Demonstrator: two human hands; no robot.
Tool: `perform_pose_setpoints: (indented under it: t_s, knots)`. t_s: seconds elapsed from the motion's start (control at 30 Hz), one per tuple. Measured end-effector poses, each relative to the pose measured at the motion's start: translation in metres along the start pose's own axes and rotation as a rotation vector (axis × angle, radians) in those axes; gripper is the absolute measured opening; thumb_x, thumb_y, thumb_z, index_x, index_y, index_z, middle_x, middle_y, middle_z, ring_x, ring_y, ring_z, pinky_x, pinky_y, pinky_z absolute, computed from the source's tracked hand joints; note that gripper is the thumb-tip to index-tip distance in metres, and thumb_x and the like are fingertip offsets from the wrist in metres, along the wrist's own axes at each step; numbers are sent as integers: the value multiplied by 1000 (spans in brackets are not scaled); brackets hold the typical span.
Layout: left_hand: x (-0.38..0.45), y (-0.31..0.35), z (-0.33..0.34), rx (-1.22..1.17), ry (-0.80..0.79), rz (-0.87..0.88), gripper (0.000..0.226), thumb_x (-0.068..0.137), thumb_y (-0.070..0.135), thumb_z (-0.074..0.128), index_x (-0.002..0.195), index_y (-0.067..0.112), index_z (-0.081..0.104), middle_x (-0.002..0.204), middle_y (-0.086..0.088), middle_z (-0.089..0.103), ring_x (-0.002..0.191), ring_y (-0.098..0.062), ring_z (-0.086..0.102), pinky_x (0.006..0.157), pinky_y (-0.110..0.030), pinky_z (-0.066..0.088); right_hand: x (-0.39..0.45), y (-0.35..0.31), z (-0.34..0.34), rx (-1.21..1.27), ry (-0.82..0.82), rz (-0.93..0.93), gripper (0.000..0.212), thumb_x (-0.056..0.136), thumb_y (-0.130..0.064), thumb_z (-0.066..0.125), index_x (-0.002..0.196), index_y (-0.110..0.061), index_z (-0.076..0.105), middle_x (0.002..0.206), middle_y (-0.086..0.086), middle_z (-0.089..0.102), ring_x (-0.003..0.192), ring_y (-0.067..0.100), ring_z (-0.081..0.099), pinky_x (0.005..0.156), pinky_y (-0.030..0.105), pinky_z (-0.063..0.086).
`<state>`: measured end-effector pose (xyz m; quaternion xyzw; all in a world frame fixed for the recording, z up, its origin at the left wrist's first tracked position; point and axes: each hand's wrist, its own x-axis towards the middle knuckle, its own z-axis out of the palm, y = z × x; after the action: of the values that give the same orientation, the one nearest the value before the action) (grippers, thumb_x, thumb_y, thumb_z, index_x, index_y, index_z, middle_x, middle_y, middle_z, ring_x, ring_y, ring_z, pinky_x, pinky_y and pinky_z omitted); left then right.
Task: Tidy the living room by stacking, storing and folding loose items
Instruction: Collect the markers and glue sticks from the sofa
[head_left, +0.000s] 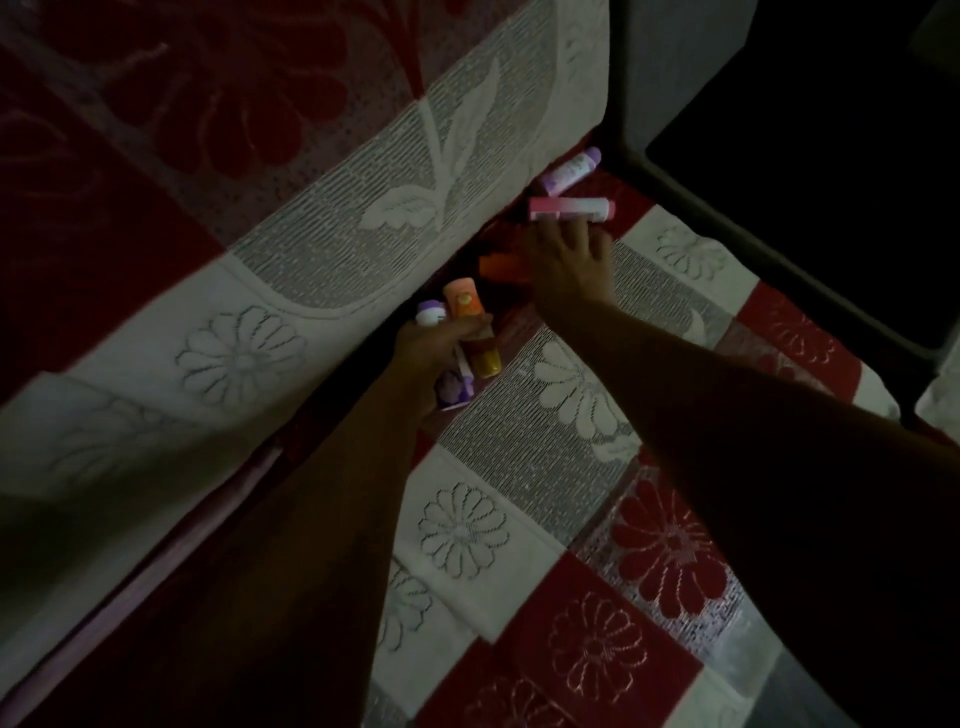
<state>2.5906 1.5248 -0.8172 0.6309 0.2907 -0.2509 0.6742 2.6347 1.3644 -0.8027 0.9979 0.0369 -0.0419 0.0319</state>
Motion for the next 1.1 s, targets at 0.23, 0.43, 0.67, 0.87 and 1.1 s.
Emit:
perform_pose_setpoints:
  t_s: [0.23, 0.43, 0.67, 0.87, 1.1]
  knots:
    - [-61, 9, -11, 74, -44, -22, 35, 77, 23, 78, 102, 4, 62, 71, -9, 65, 38, -11, 59, 38, -16, 43, -55, 0, -41, 671, -312, 283, 38, 96, -39, 50, 123, -13, 48, 103, 7, 62, 82, 19, 60, 68, 35, 51]
    - [-168, 64, -12, 120, -113, 55, 43, 61, 30, 87, 93, 13, 65, 93, -11, 72, 77, -24, 68, 71, -34, 53, -133, 20, -153, 833, -380, 418, 51, 93, -16, 57, 139, -6, 36, 125, 16, 53, 95, 22, 52, 73, 28, 43]
    - [-353, 121, 4, 125, -164, 209, 40, 69, 17, 83, 104, 9, 65, 91, -6, 70, 74, -18, 66, 62, -24, 51, -258, 39, -309, 1257, -292, 560, 28, 96, -17, 51, 123, -12, 47, 102, 6, 63, 94, 23, 63, 80, 41, 51]
    - [-486, 94, 6, 123, -270, 171, 18, 77, 12, 77, 75, 16, 59, 71, -4, 60, 55, -11, 58, 58, -23, 48, -381, 26, -359, 1591, -86, 638, 32, 95, -25, 52, 121, -8, 48, 85, 7, 57, 71, 17, 58, 59, 29, 48]
    - [-603, 27, 13, 235, -426, 215, 25, 73, 14, 81, 93, 11, 66, 79, -10, 72, 63, -22, 69, 55, -33, 56, -520, 8, -368, 1770, -216, 523, 87, 54, -61, 83, 121, -12, 58, 109, 16, 66, 93, 34, 68, 76, 47, 57]
